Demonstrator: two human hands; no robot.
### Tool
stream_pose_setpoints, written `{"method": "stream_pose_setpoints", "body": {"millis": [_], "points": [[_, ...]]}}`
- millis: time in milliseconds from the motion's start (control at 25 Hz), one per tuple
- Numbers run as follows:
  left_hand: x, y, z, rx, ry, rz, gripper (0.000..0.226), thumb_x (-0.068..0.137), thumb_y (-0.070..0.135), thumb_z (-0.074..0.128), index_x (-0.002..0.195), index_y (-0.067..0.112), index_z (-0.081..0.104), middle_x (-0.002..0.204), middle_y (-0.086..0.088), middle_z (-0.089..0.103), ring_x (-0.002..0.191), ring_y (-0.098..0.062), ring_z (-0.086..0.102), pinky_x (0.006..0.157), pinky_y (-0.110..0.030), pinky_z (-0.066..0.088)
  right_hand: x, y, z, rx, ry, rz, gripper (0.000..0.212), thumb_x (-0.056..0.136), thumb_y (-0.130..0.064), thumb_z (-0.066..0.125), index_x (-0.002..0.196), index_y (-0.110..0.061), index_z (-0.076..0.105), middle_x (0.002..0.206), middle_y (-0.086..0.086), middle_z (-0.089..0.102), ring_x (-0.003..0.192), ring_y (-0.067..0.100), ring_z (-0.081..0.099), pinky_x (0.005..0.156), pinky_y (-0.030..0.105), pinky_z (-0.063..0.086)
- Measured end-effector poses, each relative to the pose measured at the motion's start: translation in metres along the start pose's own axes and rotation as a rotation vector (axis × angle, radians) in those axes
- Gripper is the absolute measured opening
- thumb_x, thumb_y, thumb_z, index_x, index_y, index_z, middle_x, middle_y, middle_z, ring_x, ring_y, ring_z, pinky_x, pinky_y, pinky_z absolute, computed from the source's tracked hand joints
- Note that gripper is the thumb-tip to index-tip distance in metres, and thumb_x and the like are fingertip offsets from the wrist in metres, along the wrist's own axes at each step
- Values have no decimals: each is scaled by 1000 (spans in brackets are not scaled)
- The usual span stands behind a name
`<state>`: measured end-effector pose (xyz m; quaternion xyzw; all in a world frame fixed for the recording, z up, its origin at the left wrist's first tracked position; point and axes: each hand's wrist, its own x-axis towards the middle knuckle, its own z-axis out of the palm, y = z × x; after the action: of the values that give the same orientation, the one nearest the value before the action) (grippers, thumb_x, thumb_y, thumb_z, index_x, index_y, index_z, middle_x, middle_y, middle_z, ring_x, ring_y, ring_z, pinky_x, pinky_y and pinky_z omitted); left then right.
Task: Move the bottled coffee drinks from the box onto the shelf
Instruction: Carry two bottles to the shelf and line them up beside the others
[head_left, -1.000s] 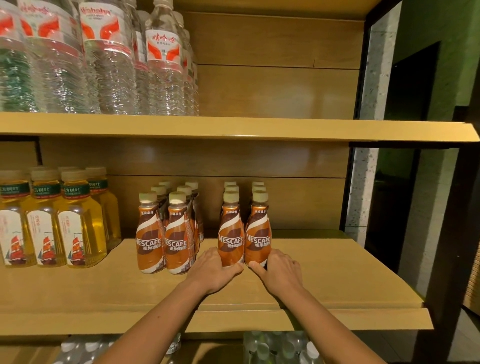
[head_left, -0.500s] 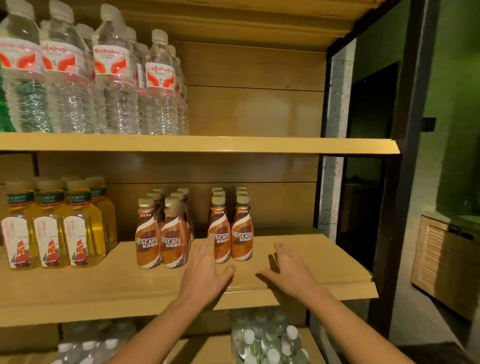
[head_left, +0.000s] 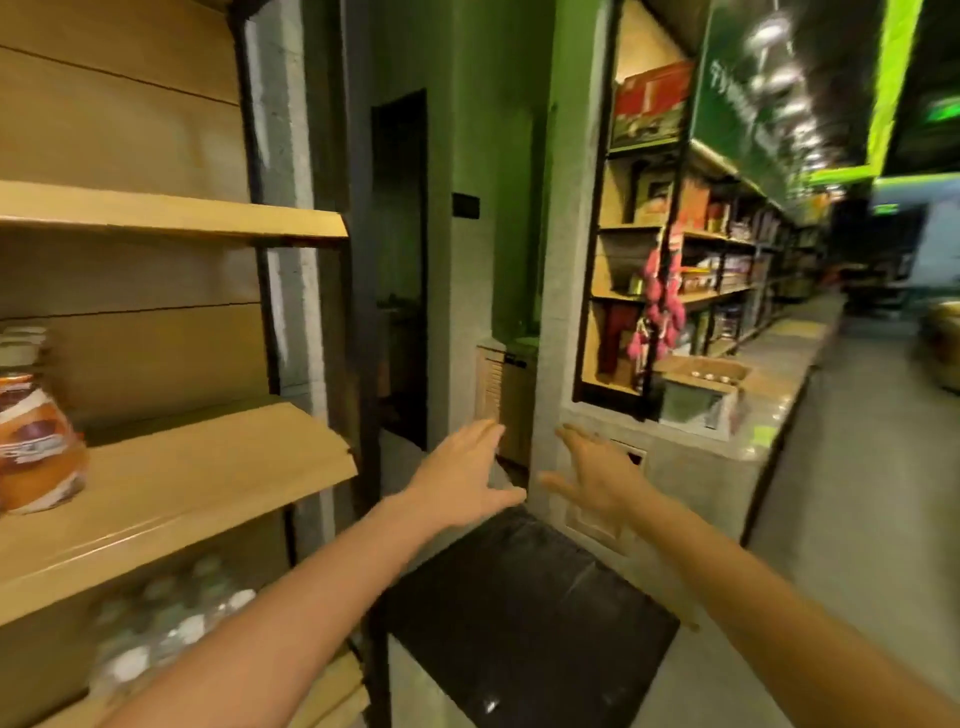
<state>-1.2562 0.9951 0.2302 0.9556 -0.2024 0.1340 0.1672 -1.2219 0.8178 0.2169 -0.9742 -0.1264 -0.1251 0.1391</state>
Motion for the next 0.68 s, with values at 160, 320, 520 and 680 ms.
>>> {"method": "stream_pose_setpoints", "body": {"millis": [160, 320, 520, 680], "points": [[84, 110, 62, -150, -143, 190, 70, 85, 45, 59, 144, 21, 30, 151, 0, 32, 138, -19, 31, 112, -38, 29, -54, 148, -51, -64, 13, 282, 73, 90, -47, 54, 148, -17, 21, 156, 5, 23, 142, 26, 26, 116, 42, 22], [170, 222, 136, -202, -174, 274, 70, 79, 51, 63, 139, 26, 37, 143, 3, 42, 133, -22, 40, 106, -43, 39, -99, 286, -105, -169, 46, 418, 73, 89, -49, 52, 147, -14, 24, 153, 6, 30, 137, 26, 35, 113, 39, 28], [273, 337, 210, -186, -172, 249, 81, 80, 48, 63, 147, 20, 25, 153, -2, 29, 138, -21, 33, 108, -40, 36, -110, 436, -160, -254, 40, 529, 76, 89, -50, 52, 147, -10, 23, 155, 9, 26, 140, 27, 30, 115, 39, 26], [346, 387, 249, -173, -182, 257, 82, 81, 48, 63, 146, 16, 26, 151, -5, 32, 136, -23, 35, 106, -37, 36, -74, 522, -170, -250, 40, 537, 76, 90, -50, 52, 147, -8, 23, 154, 10, 27, 139, 27, 31, 114, 38, 26]]}}
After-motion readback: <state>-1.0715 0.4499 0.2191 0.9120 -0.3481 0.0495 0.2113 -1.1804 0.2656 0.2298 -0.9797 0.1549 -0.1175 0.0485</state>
